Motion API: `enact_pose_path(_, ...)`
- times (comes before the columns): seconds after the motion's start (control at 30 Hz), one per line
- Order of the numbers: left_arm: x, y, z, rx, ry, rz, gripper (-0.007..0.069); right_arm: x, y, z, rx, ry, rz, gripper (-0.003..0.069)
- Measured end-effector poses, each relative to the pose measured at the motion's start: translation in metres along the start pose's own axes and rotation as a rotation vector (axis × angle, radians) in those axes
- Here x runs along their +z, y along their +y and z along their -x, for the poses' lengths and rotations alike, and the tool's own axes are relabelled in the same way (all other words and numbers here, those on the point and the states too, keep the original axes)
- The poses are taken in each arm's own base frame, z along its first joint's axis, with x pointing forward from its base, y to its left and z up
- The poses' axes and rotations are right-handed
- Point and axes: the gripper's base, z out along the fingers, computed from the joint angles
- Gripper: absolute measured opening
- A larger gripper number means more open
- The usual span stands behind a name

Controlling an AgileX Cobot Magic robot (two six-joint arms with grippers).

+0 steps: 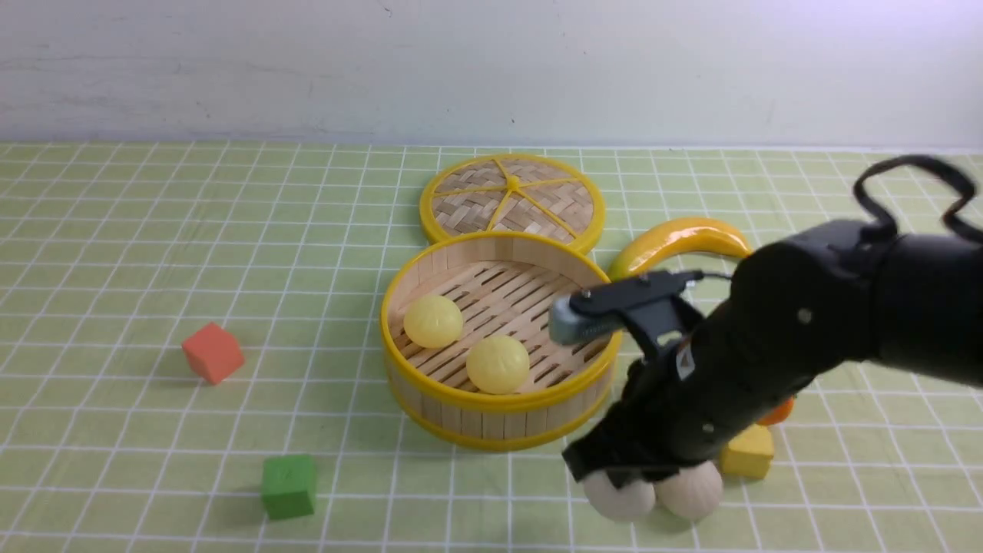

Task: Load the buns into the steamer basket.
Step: Use the right arm to put the steamed stuffed bun into the steamer, then use the right arm to grab a steamed stuffed bun

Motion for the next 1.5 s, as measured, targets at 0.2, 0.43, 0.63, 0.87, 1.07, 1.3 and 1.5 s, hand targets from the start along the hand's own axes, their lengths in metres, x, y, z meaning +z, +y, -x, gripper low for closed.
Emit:
enact_pose_path(0.2,0.000,0.000,0.000,0.000,0.001,0.000,0.0009,-0.012,-0.006,0.051,-0.016,-0.248,-0.018,0.0015)
enact_pose_path(0.43,0.000,0.000,0.000,0.000,0.004,0.001,0.0017,0.052,-0.045,0.082,0.047,-0.207,-0.079,0.0043)
enact_pose_path(0.63,0.000,0.000,0.000,0.000,0.004,0.001,0.0021,0.079,-0.053,0.082,0.060,-0.158,-0.089,0.0198)
enact_pose_path(0.87,0.000,0.000,0.000,0.000,0.004,0.001,0.0029,0.067,-0.050,0.082,0.062,-0.143,-0.081,0.0486)
enact_pose_path(1.07,0.000,0.000,0.000,0.000,0.004,0.001,0.0037,-0.011,-0.035,0.079,0.035,-0.155,-0.069,0.0576)
enact_pose_path(1.3,0.000,0.000,-0.001,0.000,0.007,0.002,0.0038,-0.029,-0.044,0.000,0.071,0.118,-0.172,0.0411)
enact_pose_path(1.5,0.000,0.000,-0.001,0.000,0.011,0.003,0.0042,0.005,-0.052,-0.024,0.124,0.126,-0.178,0.0328)
